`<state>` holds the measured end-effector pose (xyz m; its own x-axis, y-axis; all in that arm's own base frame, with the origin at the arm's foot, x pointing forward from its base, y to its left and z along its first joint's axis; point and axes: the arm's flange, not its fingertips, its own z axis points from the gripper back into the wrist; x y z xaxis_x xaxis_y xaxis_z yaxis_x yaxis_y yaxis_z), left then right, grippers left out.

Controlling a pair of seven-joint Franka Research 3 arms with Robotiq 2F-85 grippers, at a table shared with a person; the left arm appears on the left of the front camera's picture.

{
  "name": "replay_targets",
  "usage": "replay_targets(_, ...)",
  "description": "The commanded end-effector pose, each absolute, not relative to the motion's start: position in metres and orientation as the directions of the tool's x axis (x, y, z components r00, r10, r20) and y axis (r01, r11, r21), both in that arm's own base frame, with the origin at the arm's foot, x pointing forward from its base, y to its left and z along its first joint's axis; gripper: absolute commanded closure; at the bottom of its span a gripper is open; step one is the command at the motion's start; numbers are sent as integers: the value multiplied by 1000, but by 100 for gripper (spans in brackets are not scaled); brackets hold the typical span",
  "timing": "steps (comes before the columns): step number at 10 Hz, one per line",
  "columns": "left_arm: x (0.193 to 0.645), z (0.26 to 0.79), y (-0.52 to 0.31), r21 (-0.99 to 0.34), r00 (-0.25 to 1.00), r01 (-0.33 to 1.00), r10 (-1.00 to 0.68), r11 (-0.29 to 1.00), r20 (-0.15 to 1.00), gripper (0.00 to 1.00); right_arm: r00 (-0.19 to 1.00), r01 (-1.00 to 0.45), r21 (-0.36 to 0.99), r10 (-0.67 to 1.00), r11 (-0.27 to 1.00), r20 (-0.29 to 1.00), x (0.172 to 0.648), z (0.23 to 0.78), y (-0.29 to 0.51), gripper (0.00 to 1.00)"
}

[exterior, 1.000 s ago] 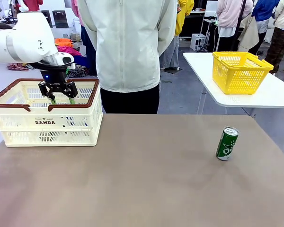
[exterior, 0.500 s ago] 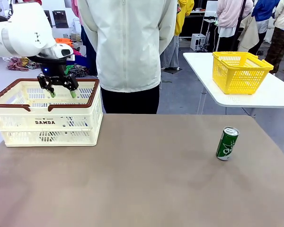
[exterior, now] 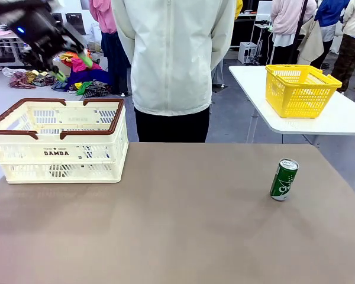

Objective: Place the drinks into the Shopping basket.
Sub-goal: Pick up one drink and place it into the Shopping basket.

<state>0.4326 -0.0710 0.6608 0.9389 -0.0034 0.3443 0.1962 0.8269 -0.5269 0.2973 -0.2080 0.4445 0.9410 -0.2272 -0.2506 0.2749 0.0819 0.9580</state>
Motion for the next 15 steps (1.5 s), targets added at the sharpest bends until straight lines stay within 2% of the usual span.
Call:
replay_targets(1, 361, 621, -35, -742, 953, 218, 24, 635, 301, 0, 938, 291, 953, -221, 84, -267, 294, 449, -209, 0)
replay_targets(3, 316, 579, -11, -895, 938, 201, 186, 399, 293, 0, 938, 291, 953, -221, 84, -267, 294, 449, -209, 0)
replay_targets(4, 313, 560, 4, -941, 944, 184, 217, 284, 250, 0, 938, 291, 953, -221, 84, -267, 294, 449, -209, 0)
replay_targets(5, 323, 545, 16, -951, 966, 235, 63, 200, 252, 0, 938, 291, 953, -221, 84, -267, 294, 449, -209, 0)
replay_targets(6, 347, 529, 31, -978, 993, 104, 44, 180, 114, 0, 938, 291, 953, -221, 84, -267, 294, 449, -209, 0)
replay_targets(7, 305, 556, 6, -938, 953, 199, 168, 283, 253, 0, 938, 291, 953, -221, 84, -267, 294, 449, -209, 0)
replay_targets(15, 305, 556, 6, -938, 953, 199, 168, 283, 253, 0, 938, 291, 953, -221, 84, -267, 294, 449, -209, 0)
